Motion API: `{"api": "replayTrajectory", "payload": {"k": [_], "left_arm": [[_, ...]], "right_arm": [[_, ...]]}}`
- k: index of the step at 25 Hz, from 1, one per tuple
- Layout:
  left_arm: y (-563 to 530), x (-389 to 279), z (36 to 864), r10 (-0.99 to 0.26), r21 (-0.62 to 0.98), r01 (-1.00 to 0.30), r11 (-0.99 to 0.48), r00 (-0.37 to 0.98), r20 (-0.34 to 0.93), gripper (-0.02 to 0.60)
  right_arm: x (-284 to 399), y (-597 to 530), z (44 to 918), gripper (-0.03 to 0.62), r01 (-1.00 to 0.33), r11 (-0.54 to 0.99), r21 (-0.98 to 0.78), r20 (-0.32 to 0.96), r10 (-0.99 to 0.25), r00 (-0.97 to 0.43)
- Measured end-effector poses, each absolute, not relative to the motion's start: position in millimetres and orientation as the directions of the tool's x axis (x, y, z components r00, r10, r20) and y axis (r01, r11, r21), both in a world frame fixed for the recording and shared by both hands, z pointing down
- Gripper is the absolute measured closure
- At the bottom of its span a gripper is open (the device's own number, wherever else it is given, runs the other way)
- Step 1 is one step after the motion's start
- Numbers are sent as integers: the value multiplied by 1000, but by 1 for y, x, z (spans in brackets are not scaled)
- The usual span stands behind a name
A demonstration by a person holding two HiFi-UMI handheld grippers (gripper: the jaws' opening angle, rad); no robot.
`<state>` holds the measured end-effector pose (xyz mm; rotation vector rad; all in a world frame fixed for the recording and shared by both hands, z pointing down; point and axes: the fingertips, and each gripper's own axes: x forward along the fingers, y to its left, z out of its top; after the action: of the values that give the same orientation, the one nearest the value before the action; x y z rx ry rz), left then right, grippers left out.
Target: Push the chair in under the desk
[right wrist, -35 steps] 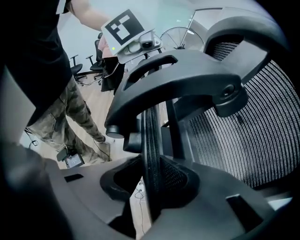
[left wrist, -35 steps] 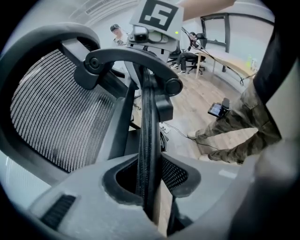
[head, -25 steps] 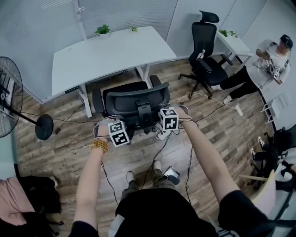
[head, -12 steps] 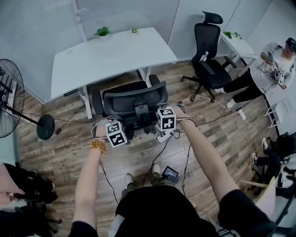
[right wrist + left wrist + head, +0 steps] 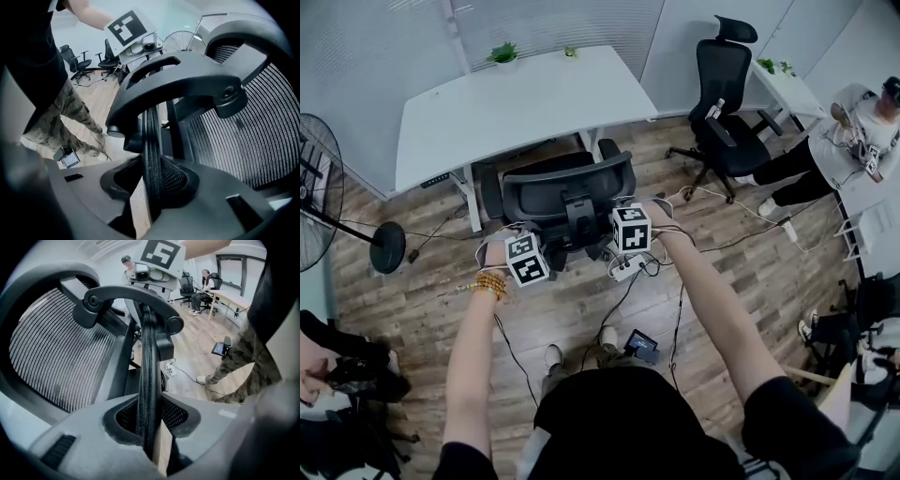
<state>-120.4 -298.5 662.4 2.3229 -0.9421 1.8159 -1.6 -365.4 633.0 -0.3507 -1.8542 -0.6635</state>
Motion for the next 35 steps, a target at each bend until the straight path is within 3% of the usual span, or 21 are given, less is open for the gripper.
{"api": "replayTrajectory", "payload": {"k": [35], "left_arm": [[-315, -107, 654, -424, -309, -541, -782, 99, 900, 471]], "right_arm": [[2, -387, 625, 484, 594, 742, 312, 893, -15, -450]]}}
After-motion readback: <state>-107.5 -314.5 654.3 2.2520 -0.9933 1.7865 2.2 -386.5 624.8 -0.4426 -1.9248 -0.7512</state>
